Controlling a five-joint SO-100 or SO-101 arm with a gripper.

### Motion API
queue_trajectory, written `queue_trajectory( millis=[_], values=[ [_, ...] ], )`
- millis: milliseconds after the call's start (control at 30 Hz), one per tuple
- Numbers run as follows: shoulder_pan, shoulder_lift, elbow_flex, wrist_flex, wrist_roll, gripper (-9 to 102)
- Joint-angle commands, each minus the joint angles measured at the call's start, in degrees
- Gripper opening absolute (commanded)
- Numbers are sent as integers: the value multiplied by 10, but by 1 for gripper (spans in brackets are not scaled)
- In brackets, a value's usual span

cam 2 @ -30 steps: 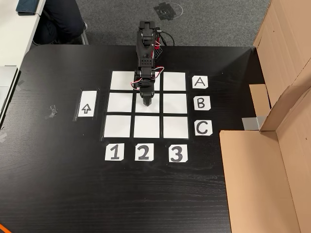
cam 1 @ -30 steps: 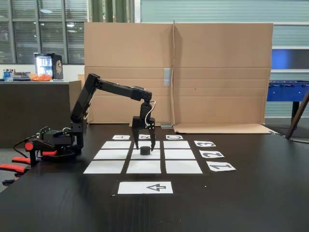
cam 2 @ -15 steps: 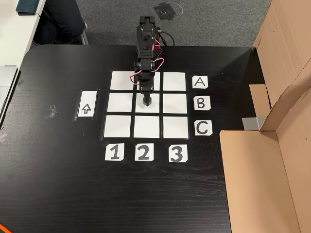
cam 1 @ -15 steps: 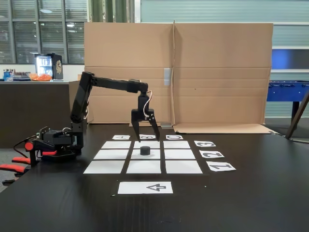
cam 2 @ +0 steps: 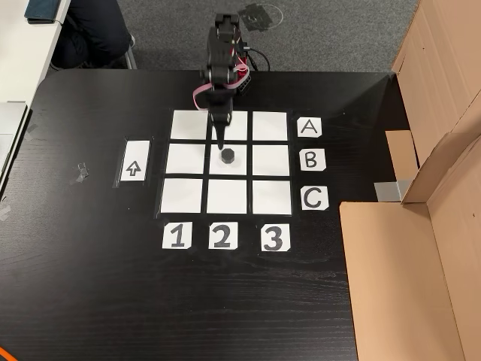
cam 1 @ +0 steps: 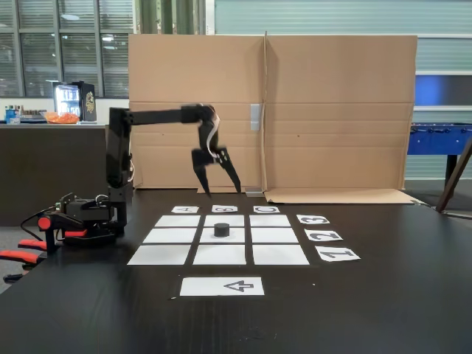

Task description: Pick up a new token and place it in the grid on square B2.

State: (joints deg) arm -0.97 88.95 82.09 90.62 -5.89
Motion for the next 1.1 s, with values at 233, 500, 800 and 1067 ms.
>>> queue_trajectory(
  millis=[233,500,800,1067],
  values=[
    [118,188,-36,70,-47,32],
    [279,318,-33,76,-63,33],
    [520,448,23,68,-107,33],
    [685,598,89,66,-107,33]
  ],
)
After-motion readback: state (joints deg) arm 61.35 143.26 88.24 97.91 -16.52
